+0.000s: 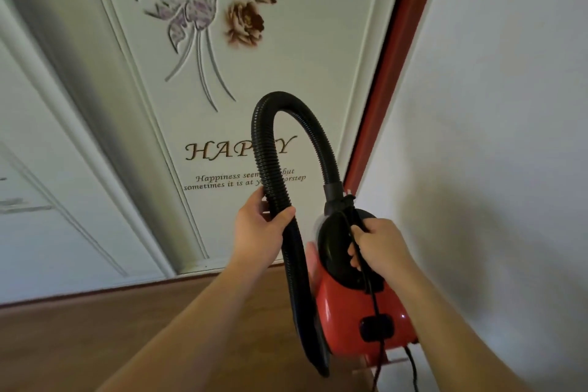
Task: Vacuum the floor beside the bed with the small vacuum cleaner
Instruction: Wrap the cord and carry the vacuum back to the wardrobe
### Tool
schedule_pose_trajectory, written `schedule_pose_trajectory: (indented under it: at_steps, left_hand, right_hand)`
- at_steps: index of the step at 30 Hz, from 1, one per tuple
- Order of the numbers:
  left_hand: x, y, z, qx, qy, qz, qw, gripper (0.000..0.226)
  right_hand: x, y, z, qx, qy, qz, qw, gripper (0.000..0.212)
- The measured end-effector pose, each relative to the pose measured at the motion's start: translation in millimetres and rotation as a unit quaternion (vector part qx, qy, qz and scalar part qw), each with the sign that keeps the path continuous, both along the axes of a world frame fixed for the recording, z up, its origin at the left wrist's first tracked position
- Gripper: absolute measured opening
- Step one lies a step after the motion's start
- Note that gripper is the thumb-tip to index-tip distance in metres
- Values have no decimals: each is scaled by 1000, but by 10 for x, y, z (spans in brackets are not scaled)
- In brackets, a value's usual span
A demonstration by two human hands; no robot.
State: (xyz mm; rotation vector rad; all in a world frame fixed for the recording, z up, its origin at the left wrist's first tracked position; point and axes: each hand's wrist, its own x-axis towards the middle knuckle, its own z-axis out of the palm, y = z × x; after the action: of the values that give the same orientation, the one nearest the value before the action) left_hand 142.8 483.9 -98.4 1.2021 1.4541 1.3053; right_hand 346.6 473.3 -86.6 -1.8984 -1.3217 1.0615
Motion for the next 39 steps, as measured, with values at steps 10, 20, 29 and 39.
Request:
schedule_pose_trajectory:
  at_steps: [10,20,29,39]
  left_hand:
    - [-467,483,-122,-35,-16,75,996,18]
    - [-482,896,-165,-64,-26,184,980,18]
    - [-206,1109,-579,-109,-68,307,943,16]
    - [-151,1236,-1232,-180,-135,363,904,12]
  right_hand:
    - [-442,908,-83,-30,-38,114,992,23]
    - [-591,1815,-238,-43,-51,240,969,27]
    - [-533,2455,-690,-75,-83,376,920,21]
    - [-687,2883,-1290,-154,-126,430,881,20]
